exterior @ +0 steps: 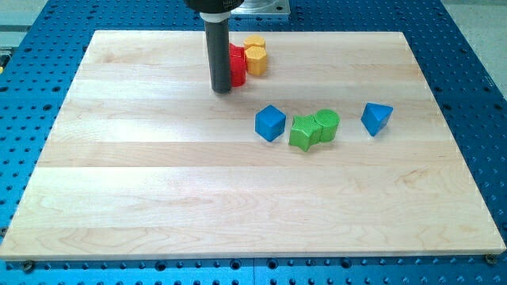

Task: Place the cube above the triangle

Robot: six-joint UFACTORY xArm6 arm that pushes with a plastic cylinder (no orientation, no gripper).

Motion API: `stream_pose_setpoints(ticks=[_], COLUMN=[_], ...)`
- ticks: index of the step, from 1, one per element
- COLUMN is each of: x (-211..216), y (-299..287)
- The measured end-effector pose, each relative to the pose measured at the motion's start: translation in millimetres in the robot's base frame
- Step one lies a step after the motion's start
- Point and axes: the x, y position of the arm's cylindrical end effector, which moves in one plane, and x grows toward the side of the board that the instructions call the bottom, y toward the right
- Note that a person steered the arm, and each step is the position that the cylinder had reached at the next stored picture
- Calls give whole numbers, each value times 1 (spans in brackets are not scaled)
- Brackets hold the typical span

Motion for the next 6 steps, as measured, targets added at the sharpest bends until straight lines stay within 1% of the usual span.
stream_pose_setpoints(ticks=[1,2,3,4,5,6], x=[37,86,116,107,75,54], y=[2,36,92,116,118,120])
